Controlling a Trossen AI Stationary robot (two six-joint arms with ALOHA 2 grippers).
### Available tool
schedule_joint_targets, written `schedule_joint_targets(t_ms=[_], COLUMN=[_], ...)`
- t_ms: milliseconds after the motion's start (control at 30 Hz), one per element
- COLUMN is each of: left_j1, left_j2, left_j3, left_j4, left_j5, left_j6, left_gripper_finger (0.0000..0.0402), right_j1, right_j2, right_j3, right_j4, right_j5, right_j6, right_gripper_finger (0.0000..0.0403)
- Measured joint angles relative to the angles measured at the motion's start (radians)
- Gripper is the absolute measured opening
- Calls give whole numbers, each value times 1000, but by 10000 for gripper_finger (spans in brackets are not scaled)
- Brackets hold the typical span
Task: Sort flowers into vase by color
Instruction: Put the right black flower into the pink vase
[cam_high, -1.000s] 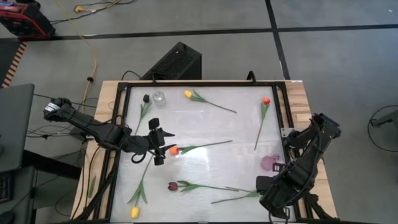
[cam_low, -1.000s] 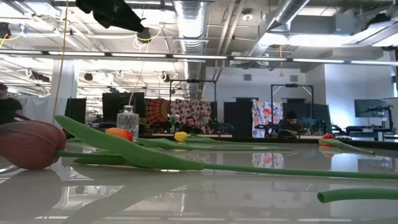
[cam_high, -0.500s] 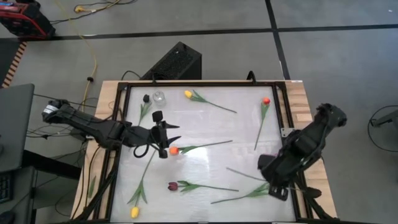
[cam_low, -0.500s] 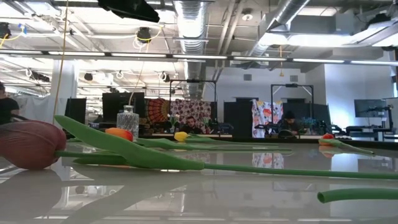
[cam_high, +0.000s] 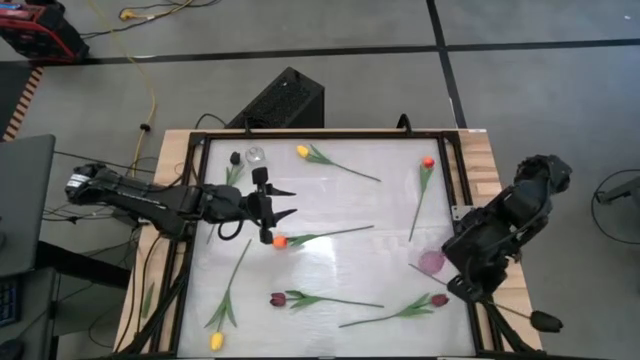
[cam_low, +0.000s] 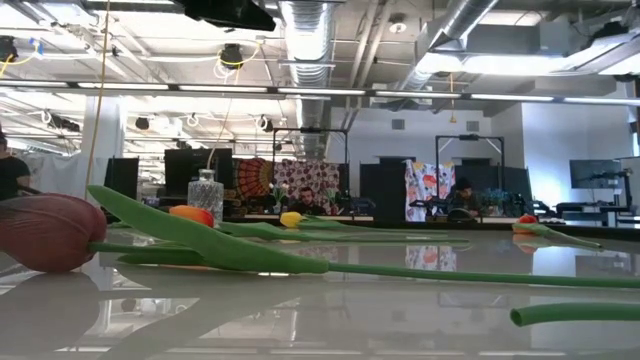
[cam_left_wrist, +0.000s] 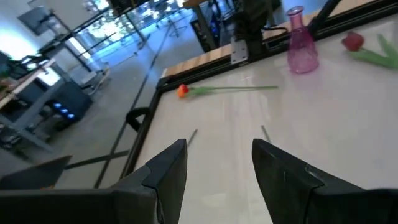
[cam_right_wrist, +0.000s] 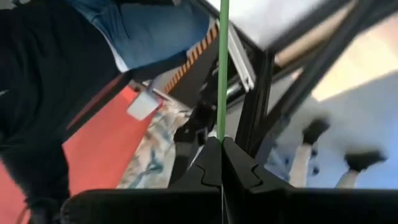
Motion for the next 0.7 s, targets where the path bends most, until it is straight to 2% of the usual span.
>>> schedule_joint_targets(t_ms=[167, 433, 533, 700], left_j1=[43, 56, 56, 56], left_j2=[0, -83, -111, -117], left_j3=[0, 0, 0, 0], left_j4=[-7, -15, -15, -18], left_j5=[89, 96, 105, 97], left_j6=[20, 23, 23, 46], left_gripper_finger=[171, 171, 171, 171], right_j1=[10, 8, -3, -34], right_j2=[-62, -193, -219, -229], right_j3=[-32, -119, -119, -119], right_j4=[0, -1, -2, 0], right_j5=[-18, -173, -179, -185], right_j6=[86, 354, 412, 419], right_gripper_finger=[20, 20, 20, 20])
